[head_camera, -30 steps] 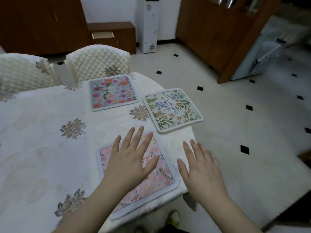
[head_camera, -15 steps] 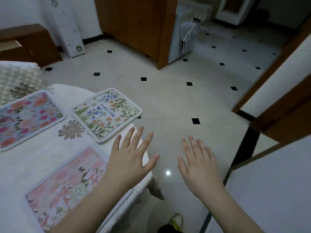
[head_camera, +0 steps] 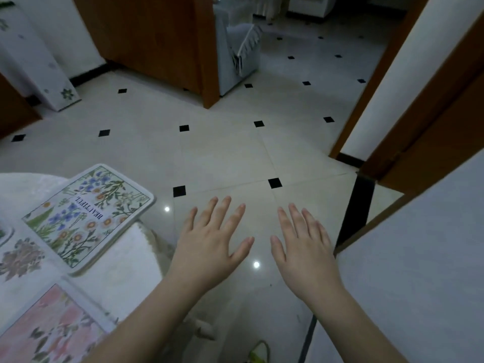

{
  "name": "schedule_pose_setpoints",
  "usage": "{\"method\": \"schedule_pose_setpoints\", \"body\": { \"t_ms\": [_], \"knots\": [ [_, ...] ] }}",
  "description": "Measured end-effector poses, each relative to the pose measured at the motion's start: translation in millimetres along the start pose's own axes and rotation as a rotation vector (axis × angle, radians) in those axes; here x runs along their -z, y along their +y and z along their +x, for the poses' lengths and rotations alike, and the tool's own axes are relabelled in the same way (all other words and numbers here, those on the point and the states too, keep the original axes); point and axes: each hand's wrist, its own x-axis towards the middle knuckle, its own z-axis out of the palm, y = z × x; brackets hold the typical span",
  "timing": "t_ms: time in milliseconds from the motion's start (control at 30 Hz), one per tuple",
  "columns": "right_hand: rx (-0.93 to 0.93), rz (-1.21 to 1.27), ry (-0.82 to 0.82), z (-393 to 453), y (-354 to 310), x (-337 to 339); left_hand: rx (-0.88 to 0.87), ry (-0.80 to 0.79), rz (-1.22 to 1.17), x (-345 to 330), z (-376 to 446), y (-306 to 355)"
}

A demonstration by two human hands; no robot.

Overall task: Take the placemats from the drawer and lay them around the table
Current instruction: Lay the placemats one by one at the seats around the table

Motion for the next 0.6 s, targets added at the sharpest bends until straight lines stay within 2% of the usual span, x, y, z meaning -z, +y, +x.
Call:
{"method": "schedule_pose_setpoints", "body": {
  "t_ms": [300, 433, 600],
  "knots": [
    [-0.062, 0.076, 0.020, 29, 40, 22, -0.013, 0.012, 0.000, -3, 53, 36],
    [-0.088, 0.070, 0.007, 45, 47, 25, -0.053, -0.009, 0.014, -8, 80, 35],
    [-0.137, -0.021, 0.039, 78, 54, 15, -0.016, 0.026, 0.015, -9, 121, 21]
  ]
}}
